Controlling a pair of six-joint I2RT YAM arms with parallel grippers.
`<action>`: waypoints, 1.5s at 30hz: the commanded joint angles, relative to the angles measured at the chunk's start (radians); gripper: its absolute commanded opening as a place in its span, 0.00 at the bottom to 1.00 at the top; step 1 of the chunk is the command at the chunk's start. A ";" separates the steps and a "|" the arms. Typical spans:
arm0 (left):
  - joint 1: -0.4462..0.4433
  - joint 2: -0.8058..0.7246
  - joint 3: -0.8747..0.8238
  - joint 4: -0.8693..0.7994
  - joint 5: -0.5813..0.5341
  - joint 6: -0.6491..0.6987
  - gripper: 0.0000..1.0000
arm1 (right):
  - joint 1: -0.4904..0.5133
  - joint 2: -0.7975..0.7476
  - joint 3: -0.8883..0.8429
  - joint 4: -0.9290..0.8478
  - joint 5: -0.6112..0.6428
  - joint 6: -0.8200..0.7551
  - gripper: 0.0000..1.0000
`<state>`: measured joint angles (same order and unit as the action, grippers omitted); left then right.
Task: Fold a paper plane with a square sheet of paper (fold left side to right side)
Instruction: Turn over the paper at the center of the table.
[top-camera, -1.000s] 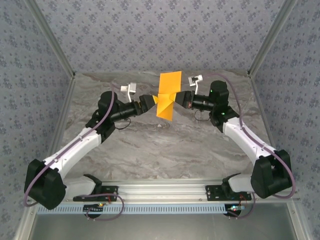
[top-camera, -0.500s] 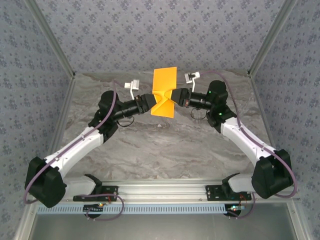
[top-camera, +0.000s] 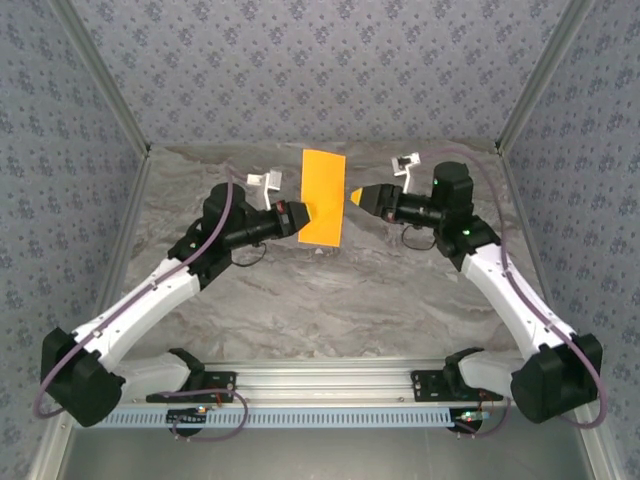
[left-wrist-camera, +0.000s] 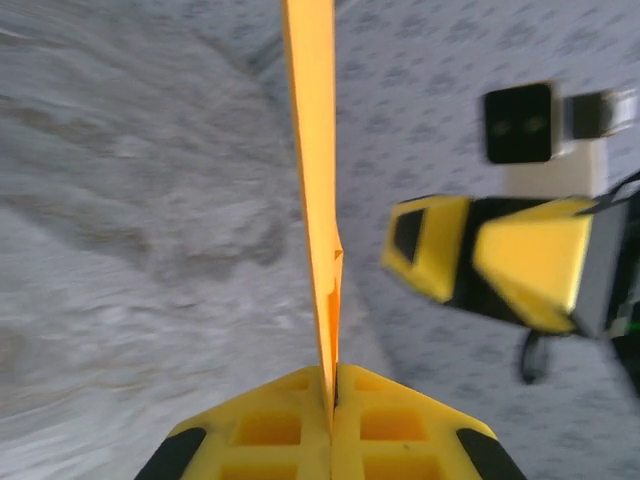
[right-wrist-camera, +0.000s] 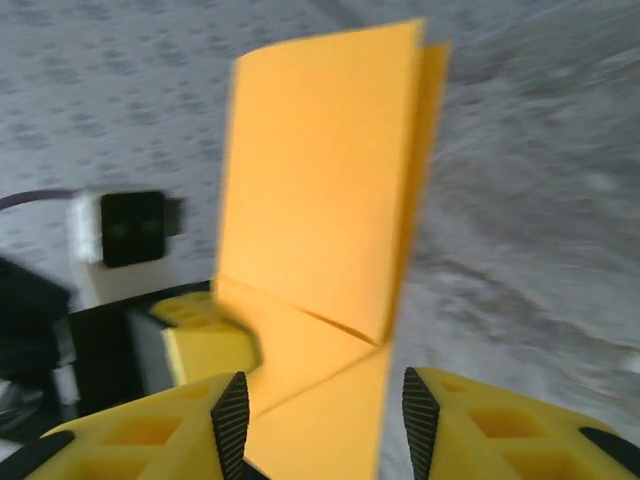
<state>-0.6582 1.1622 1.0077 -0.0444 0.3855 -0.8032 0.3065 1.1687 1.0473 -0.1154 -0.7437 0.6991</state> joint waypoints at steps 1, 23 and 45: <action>-0.078 -0.002 0.109 -0.407 -0.317 0.245 0.00 | -0.050 -0.063 0.071 -0.440 0.282 -0.273 0.52; -0.350 0.861 0.702 -1.216 -1.056 -0.034 0.00 | -0.324 -0.284 0.001 -0.734 0.573 -0.415 1.00; -0.339 1.137 0.877 -1.094 -0.778 0.046 0.05 | -0.377 -0.306 -0.069 -0.708 0.482 -0.440 1.00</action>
<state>-0.9997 2.2753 1.8542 -1.1500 -0.4313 -0.7784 -0.0616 0.8711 0.9874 -0.8341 -0.2310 0.2710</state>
